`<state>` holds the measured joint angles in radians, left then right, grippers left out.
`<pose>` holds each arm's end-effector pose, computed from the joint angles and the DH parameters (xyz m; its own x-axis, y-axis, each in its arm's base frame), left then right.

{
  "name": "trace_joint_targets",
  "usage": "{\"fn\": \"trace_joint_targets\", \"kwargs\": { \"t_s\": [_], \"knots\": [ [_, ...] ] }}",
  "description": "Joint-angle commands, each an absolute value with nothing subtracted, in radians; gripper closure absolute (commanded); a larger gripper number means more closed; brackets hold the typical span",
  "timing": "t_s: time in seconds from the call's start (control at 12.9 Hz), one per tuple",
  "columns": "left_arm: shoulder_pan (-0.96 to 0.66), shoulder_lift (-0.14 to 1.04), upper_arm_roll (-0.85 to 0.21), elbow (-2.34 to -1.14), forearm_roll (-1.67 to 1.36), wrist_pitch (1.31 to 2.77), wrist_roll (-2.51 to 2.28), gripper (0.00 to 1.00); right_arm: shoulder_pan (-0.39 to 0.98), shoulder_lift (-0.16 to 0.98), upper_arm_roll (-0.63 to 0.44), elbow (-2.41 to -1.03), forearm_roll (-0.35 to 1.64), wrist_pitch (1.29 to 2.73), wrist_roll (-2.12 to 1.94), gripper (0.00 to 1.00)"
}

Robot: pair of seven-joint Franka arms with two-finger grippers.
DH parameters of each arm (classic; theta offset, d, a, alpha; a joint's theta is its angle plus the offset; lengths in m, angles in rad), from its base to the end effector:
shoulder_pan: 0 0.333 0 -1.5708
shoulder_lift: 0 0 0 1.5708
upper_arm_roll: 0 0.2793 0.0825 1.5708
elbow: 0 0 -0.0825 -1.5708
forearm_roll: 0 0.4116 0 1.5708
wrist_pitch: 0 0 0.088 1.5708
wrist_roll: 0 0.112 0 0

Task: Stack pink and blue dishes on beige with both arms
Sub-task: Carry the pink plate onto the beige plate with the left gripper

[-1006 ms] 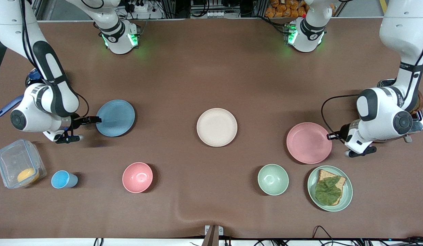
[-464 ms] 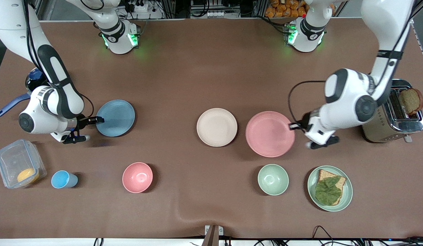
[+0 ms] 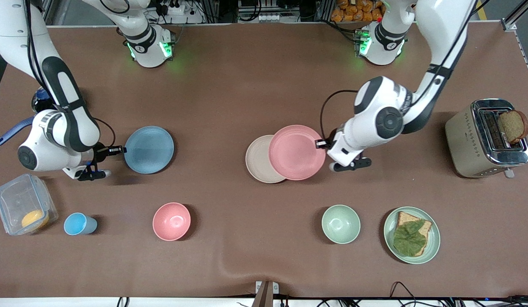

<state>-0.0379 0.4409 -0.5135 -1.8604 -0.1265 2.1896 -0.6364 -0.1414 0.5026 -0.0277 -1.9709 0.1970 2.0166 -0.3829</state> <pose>0.5439 -0.3299 0.2515 0.9556 0.1659 -0.2435 0.2164 -0.9560 0.1979 0.5511 -0.0824 0.1274 0.9184 0.1335 -0.3724 0.0319 -0.9633 -0.2666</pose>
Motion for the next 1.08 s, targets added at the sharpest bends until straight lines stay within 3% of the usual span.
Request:
{"fn": "trace_joint_targets", "kwargs": {
  "t_s": [0.0,0.46,1.01],
  "knots": [
    [-0.098,0.512,-0.508,-1.845,-0.137,2.273,-0.696,1.00,-0.156,0.525,-0.021,-1.927,0.221,1.974,-0.390,1.00],
    [-0.144,0.595,-0.503,-1.852,-0.120,2.375,-0.735,1.00,-0.155,0.526,-0.021,-1.916,0.221,1.970,-0.390,1.00],
    [-0.152,0.634,-0.502,-1.853,-0.114,2.408,-0.735,1.00,-0.153,0.537,-0.021,-1.734,0.222,1.749,-0.376,1.00]
  ]
}}
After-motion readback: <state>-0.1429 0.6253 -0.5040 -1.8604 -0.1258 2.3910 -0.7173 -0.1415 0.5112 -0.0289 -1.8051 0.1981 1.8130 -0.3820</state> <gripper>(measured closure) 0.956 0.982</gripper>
